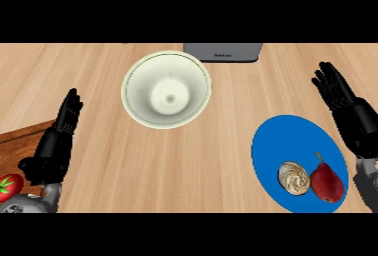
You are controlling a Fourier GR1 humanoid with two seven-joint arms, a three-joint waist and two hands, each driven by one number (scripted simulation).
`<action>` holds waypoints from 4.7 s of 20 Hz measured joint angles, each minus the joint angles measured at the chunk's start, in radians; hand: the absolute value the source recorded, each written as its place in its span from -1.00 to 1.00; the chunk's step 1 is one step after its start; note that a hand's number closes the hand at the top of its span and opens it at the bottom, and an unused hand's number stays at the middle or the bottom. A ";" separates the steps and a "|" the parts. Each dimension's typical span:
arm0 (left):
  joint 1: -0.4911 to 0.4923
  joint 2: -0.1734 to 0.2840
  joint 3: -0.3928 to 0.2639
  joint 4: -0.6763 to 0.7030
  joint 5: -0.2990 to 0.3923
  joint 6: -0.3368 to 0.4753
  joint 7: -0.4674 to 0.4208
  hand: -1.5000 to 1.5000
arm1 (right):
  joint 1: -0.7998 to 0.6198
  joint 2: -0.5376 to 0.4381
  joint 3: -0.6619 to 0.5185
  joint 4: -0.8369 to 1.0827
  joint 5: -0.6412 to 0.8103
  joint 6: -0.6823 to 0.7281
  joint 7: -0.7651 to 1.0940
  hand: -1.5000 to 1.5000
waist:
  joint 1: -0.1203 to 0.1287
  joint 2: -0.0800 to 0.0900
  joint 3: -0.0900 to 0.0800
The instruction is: Pick the cupcake from the plate and place it in the bowl
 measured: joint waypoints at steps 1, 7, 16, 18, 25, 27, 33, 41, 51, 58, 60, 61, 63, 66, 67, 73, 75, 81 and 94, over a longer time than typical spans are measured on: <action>-0.001 0.001 0.002 -0.012 -0.002 -0.001 0.012 0.00 | -0.013 -0.005 -0.017 0.021 -0.025 0.038 -0.013 1.00 | 0.000 0.002 0.003; -0.042 0.035 0.041 0.006 -0.015 0.003 0.036 0.00 | 0.006 -0.052 -0.048 0.097 -0.172 0.350 -0.153 1.00 | -0.004 0.018 0.017; -0.124 0.035 0.037 0.030 -0.021 -0.010 0.131 0.00 | 0.054 -0.140 -0.176 0.414 -0.132 0.634 -0.541 -1.00 | -0.002 0.024 0.021; -0.126 0.036 0.035 0.030 -0.023 -0.016 0.138 0.00 | 0.060 -0.184 -0.178 0.432 -0.070 0.634 -0.593 -1.00 | 0.001 0.021 0.020; -0.157 0.029 0.040 0.053 -0.039 -0.020 0.168 0.00 | 0.022 -0.327 -0.092 0.388 0.162 0.561 -0.653 -1.00 | 0.004 0.016 0.016; -0.160 0.030 0.041 0.042 -0.046 -0.018 0.182 0.00 | 0.014 -0.353 -0.053 0.364 0.233 0.530 -0.667 -1.00 | 0.005 0.013 0.015; -0.180 0.019 0.056 0.061 -0.056 -0.034 0.192 0.00 | -0.038 -0.408 0.059 0.305 0.383 0.508 -0.663 -1.00 | 0.002 0.012 0.013; -0.151 -0.001 0.070 0.030 -0.083 -0.041 0.211 0.00 | -0.038 -0.386 0.195 0.186 0.505 0.509 -0.606 -1.00 | -0.005 0.008 0.012; -0.130 -0.025 0.115 0.007 -0.118 -0.085 0.226 0.00 | -0.029 -0.323 0.284 0.141 0.711 0.530 -0.494 -1.00 | -0.008 0.008 0.012; -0.132 -0.073 0.150 0.005 -0.171 -0.118 0.245 0.00 | -0.018 -0.213 0.268 0.178 0.838 0.536 -0.468 -1.00 | -0.009 0.009 0.012; -0.116 -0.090 0.159 -0.004 -0.182 -0.125 0.238 0.00 | -0.005 -0.184 0.266 0.178 0.868 0.536 -0.462 -1.00 | -0.009 0.008 0.012; -0.120 -0.096 0.168 0.011 -0.184 -0.137 0.229 0.00 | -0.008 -0.172 0.262 0.200 0.885 0.535 -0.478 -1.00 | -0.009 0.009 0.012; -0.119 -0.110 0.169 -0.003 -0.202 -0.141 0.246 0.00 | -0.022 -0.133 0.265 0.237 0.919 0.532 -0.486 -1.00 | -0.008 0.009 0.012; -0.123 -0.131 0.183 -0.005 -0.227 -0.151 0.252 0.00 | -0.023 -0.095 0.260 0.269 0.972 0.523 -0.506 -1.00 | -0.008 0.009 0.012; -0.113 -0.139 0.188 0.000 -0.235 -0.155 0.238 0.00 | -0.030 -0.083 0.252 0.280 0.983 0.528 -0.511 -1.00 | -0.008 0.009 0.012; -0.125 -0.159 0.215 0.003 -0.258 -0.183 0.242 0.00 | -0.050 -0.030 0.262 0.363 1.091 0.432 -0.596 1.00 | -0.007 0.007 0.010; -0.121 -0.164 0.231 -0.002 -0.264 -0.195 0.239 0.00 | -0.040 -0.013 0.256 0.374 1.123 0.393 -0.624 1.00 | -0.007 0.005 0.009; -0.115 -0.184 0.262 -0.003 -0.284 -0.233 0.238 0.00 | -0.053 0.036 0.217 0.424 1.169 0.349 -0.690 1.00 | -0.007 0.003 0.007; -0.110 -0.207 0.276 -0.011 -0.304 -0.261 0.246 0.00 | 0.037 0.372 0.396 0.193 1.260 0.338 -0.354 1.00 | 0.007 -0.003 0.007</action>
